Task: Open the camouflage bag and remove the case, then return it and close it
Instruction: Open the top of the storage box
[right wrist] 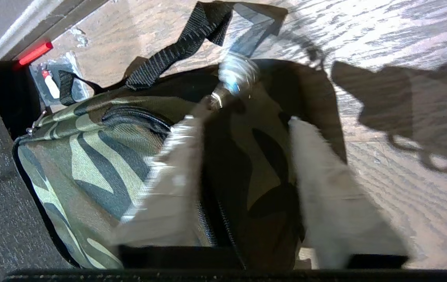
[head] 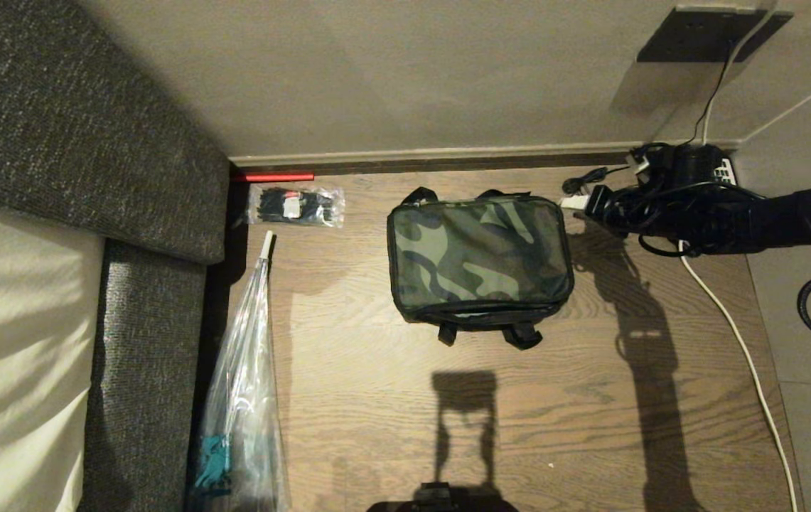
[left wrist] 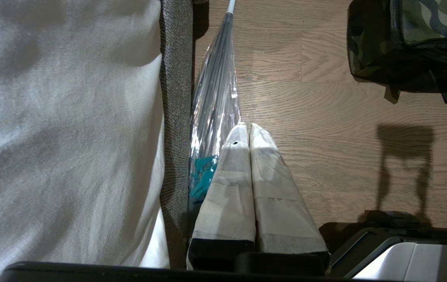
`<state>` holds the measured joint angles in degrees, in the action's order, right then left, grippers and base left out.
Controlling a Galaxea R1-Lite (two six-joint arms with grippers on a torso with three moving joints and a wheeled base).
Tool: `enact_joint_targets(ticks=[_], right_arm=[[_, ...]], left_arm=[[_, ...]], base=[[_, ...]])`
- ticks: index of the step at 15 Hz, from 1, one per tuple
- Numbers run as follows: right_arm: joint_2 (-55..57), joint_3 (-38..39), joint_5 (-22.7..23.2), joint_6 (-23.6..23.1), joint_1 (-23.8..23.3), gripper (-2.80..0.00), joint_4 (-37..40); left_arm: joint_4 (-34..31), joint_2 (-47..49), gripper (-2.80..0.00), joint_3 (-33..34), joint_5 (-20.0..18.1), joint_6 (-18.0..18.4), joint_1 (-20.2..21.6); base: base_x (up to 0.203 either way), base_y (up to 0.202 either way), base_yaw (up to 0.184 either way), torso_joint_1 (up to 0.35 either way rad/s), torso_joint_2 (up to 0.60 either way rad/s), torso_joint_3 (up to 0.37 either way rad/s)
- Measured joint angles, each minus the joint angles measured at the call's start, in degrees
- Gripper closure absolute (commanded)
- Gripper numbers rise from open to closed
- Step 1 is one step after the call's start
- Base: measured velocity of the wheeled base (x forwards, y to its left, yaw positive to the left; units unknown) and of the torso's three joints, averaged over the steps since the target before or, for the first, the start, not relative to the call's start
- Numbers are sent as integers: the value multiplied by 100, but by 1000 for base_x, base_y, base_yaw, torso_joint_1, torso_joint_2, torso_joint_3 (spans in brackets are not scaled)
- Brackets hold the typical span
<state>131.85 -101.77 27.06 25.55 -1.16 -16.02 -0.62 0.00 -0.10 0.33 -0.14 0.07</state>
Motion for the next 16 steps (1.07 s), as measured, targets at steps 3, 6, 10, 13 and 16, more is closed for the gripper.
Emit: enact_joint_targets(ticks=[3, 6, 10, 13, 16], right_arm=[[-94, 376, 53, -144, -55, -280, -12], [-304, 919, 145, -367, -96, -280, -7], [-553, 1227, 215, -389, -104, -280, -2], [-705, 1242, 573, -307, -107, -280, 117], [-1030, 1203, 1434, -36, -156, -280, 850]], left_arm=[[2, 0, 0, 0, 0, 0, 0], [2, 0, 0, 0, -6, 0, 0], [-1, 0, 0, 2, -3, 0, 0], [0, 0, 0, 2, -3, -4, 2], [2, 0, 0, 2, -3, -1, 0]], base=[[0, 0, 0, 0, 0, 0], [0, 0, 0, 0, 0, 0], [0, 0, 0, 0, 0, 0], [0, 0, 0, 0, 0, 0], [0, 0, 0, 0, 0, 0]])
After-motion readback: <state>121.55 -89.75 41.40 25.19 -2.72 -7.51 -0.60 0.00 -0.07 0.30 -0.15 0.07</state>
